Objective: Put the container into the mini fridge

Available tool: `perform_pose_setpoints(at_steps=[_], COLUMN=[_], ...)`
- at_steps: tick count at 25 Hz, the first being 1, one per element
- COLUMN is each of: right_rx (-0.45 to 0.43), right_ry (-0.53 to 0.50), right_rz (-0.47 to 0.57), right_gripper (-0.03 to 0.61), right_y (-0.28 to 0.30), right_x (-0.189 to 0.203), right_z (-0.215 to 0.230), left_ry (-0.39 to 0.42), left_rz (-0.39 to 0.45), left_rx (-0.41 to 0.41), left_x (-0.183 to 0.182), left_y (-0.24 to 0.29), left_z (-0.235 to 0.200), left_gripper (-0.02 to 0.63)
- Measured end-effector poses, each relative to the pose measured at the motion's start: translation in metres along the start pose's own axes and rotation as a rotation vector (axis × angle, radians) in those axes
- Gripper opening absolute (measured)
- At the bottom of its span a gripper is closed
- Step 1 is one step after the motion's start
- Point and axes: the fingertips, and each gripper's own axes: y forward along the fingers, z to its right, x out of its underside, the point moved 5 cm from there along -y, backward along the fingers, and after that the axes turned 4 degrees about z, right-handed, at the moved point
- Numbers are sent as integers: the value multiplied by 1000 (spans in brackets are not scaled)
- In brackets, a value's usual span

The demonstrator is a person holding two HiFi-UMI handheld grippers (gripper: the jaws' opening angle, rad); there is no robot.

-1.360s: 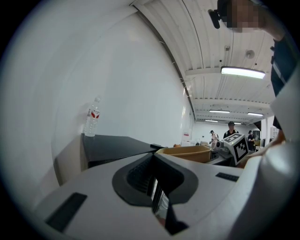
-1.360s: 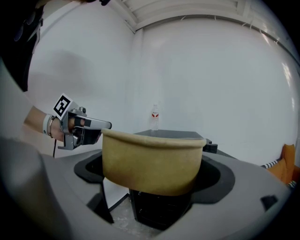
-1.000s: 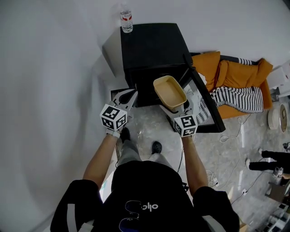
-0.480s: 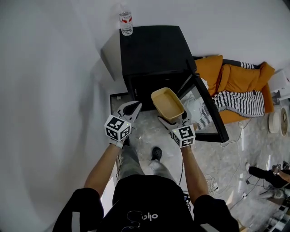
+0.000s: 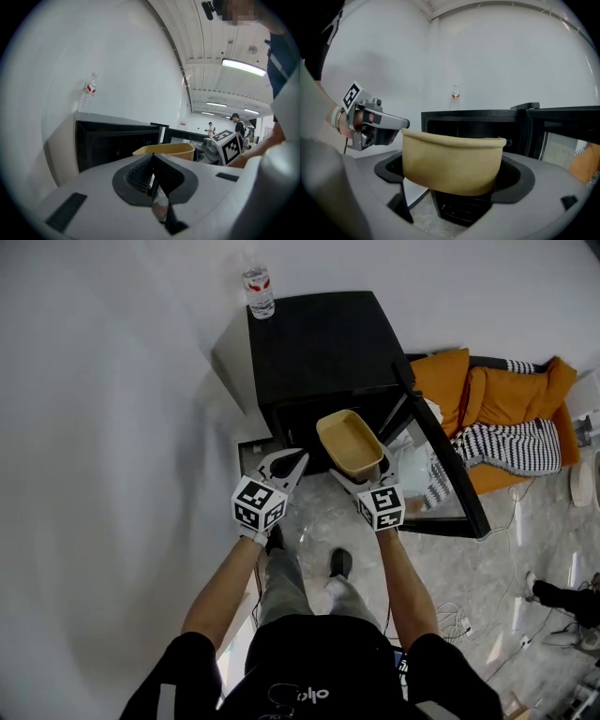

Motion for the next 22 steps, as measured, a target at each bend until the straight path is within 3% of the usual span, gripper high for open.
perform_pose_setpoints(at_steps=[8, 22], right_rx=[49, 69], right_ry=[10, -4], right_rz=[15, -60], right_gripper=[555, 555], right_y=[58, 123], right_x=[16, 40], right_z=[20, 47], left_ry=[4, 17], left_rz=[-21, -58], left_rx=[16, 34], left_x=[6, 24], left_y=[14, 16], left_z=[-17, -40], left_gripper=[8, 8])
